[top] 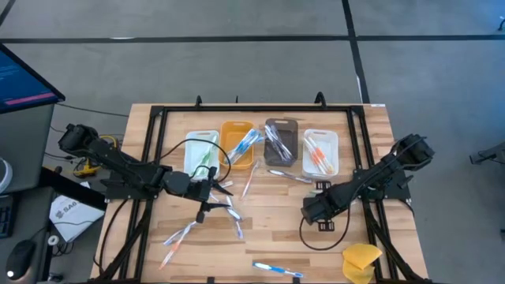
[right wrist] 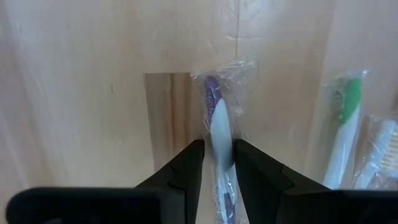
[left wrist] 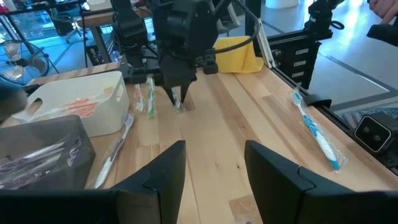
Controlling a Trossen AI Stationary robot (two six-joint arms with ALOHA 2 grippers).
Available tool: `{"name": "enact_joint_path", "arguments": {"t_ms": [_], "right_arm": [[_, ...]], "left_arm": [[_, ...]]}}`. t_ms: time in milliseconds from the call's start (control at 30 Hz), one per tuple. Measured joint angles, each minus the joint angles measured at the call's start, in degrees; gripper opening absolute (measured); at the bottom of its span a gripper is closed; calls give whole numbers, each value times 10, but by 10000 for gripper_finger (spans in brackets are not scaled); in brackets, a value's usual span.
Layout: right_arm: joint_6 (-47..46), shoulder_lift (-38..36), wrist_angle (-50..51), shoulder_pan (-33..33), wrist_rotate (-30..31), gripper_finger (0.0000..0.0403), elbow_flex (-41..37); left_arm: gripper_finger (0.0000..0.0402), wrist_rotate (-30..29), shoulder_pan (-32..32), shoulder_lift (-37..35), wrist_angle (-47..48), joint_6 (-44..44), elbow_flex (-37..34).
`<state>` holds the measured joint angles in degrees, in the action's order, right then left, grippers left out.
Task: Pick & Place Toothbrushes
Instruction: Put the purple toothbrush into the black transparent bin
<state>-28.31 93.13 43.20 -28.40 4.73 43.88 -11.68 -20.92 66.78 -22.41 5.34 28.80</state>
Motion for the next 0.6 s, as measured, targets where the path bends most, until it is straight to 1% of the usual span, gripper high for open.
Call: {"name": "enact_joint_path", "arguments": {"t_ms": [167,233,367,400,433,600], "right_arm": [[4,-1,-4,6,-5,85,-1],[0,-7,-6,10,-7,70,-4],[-1,-17,-12,17,-17,22,-5],[-1,-17,-12,19,-21,15,-5],[-2,-17,-12,20,-25,13,-5],[-18,-17,-12,20,-26,31,-5]], "left_arm": [[158,0,0,0,0,0,0],[158,0,0,0,0,0,0],[158,0,0,0,0,0,0],[158,0,0,0,0,0,0],[158,0,0,0,0,0,0],[158,0,0,0,0,0,0]]}}
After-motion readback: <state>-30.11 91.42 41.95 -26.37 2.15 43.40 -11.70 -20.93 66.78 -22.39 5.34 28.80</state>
